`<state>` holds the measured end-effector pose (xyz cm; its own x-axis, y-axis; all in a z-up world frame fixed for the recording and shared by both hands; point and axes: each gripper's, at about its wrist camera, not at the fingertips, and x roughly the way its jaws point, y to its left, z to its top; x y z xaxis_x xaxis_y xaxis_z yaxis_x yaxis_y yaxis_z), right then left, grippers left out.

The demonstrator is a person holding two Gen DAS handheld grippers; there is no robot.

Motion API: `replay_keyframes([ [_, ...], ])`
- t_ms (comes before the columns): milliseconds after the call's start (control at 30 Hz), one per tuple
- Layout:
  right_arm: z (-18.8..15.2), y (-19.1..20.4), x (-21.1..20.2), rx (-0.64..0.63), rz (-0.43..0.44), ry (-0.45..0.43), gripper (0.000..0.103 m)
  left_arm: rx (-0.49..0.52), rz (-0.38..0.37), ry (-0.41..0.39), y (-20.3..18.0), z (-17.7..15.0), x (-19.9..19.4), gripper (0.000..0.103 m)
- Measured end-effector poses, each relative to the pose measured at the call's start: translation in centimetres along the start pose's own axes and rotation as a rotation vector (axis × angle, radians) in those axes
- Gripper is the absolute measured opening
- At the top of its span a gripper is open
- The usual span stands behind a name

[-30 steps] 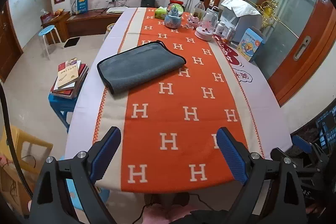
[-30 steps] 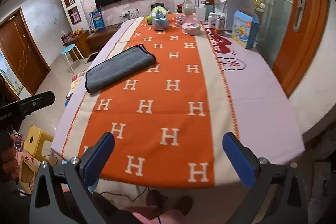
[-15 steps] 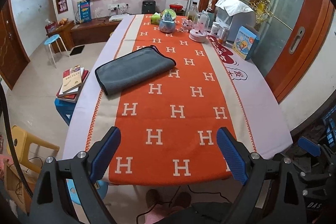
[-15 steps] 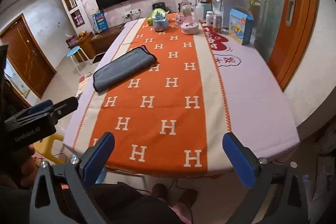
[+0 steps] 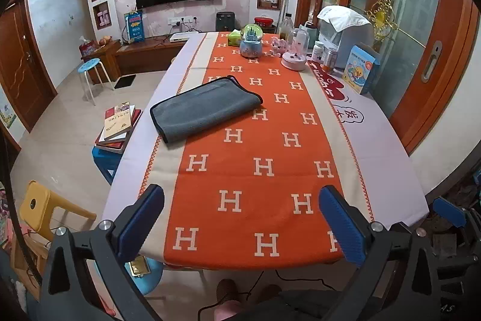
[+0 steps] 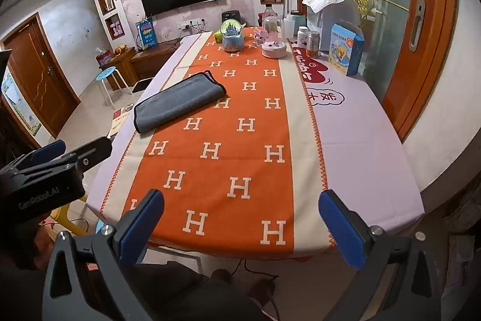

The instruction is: Fold towel

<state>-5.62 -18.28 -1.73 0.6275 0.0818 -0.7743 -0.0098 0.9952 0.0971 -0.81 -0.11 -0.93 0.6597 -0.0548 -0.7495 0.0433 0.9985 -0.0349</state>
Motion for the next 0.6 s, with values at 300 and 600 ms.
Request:
replay_keyframes([
  [300,-0.3,-0.2,0.6,0.065,-0.005,0.028,0.103,0.014,0.024,-0.001,0.2,0.1,0.1,0.102],
  [600,-0.3,0.0,1.1,0.066,-0.003,0.038,0.103,0.015,0.032,0.002,0.6,0.0,0.1,0.102],
])
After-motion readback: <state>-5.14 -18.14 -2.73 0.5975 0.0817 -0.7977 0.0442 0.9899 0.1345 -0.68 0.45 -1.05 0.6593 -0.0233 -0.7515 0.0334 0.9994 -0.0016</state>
